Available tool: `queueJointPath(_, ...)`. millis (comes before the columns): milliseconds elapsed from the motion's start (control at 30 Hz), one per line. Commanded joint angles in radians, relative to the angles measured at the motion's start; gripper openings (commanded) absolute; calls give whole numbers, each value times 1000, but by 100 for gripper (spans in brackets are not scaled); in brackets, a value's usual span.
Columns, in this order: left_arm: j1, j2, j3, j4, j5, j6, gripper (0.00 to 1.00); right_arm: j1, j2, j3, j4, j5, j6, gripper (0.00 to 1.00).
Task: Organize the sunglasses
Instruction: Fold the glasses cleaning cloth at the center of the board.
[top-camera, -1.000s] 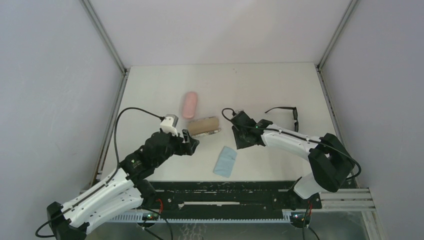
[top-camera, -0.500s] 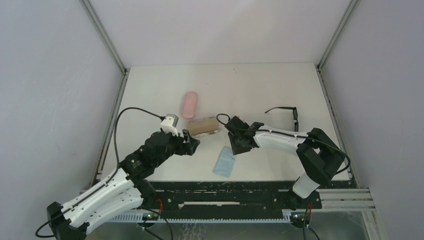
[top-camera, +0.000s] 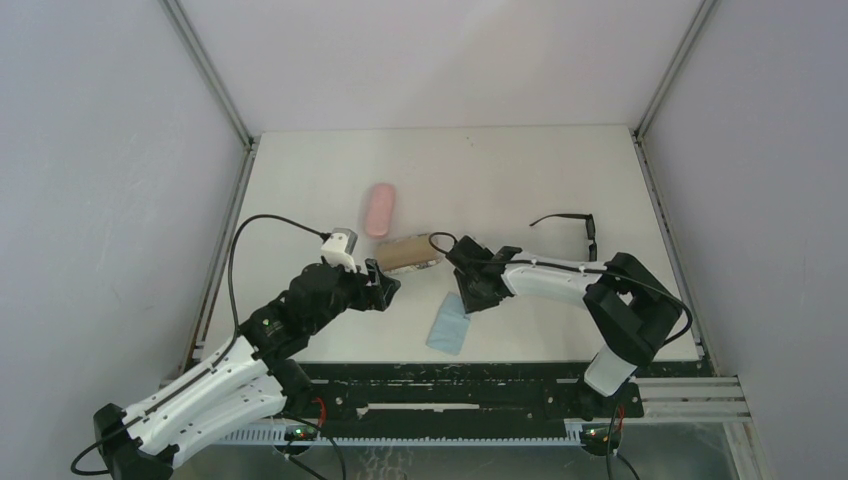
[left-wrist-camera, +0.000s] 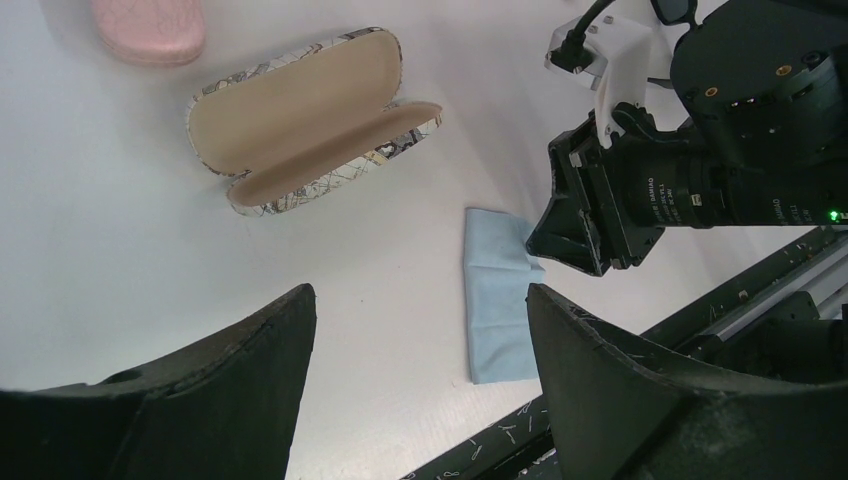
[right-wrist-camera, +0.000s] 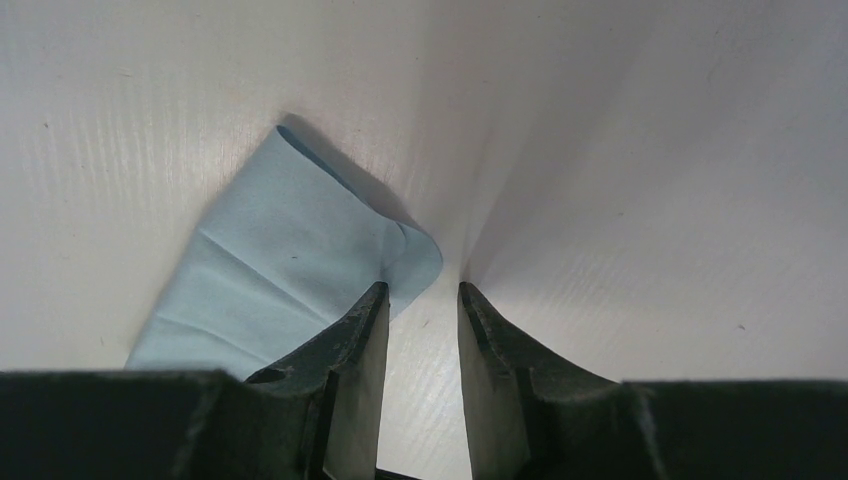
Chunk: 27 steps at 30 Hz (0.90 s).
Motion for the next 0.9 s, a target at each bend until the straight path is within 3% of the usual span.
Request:
queueJointPath(0, 3, 0, 1, 47, 14, 0, 81, 14, 19, 22, 24, 11, 15, 31)
queueJointPath(467, 3, -4, -9, 45, 9, -1, 81, 16, 99, 50, -1, 17, 0, 28)
queueJointPath(867, 3, 16, -6, 55, 10, -2, 81, 15, 117, 49, -14, 24, -9, 5)
